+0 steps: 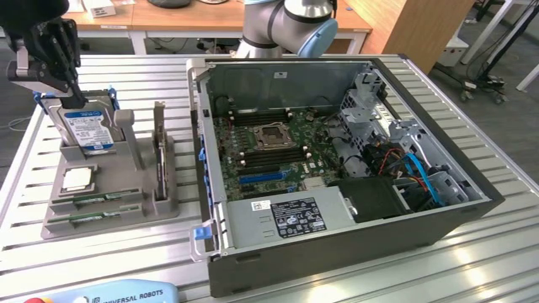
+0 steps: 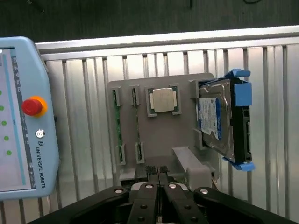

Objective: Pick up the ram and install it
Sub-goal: 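Pick up the ram and move it above insertion slot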

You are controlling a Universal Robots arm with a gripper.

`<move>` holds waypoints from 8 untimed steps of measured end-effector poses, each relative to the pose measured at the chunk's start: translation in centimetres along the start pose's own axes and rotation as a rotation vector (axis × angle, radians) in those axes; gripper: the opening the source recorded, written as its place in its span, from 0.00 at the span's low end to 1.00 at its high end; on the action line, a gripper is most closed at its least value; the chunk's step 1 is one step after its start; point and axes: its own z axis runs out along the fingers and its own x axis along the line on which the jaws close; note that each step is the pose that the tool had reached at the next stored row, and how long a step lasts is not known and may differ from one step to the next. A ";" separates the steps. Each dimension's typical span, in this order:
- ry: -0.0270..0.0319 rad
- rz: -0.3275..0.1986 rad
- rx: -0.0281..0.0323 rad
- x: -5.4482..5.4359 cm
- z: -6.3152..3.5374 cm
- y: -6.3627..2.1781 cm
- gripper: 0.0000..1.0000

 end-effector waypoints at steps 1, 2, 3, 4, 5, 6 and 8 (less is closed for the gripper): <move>-0.0001 -0.017 0.0000 0.0 0.02 0.00 0.10; -0.0002 -0.035 0.0000 0.0 0.03 0.00 0.10; -0.0003 -0.053 0.0000 0.0 0.05 0.00 0.10; -0.0004 -0.070 0.0000 0.0 0.07 0.00 0.10; -0.0004 -0.087 -0.0001 0.0 0.08 0.00 0.10; -0.0006 -0.101 -0.0001 0.0 0.10 0.00 0.10; -0.0006 -0.117 -0.0002 0.0 0.10 0.00 0.10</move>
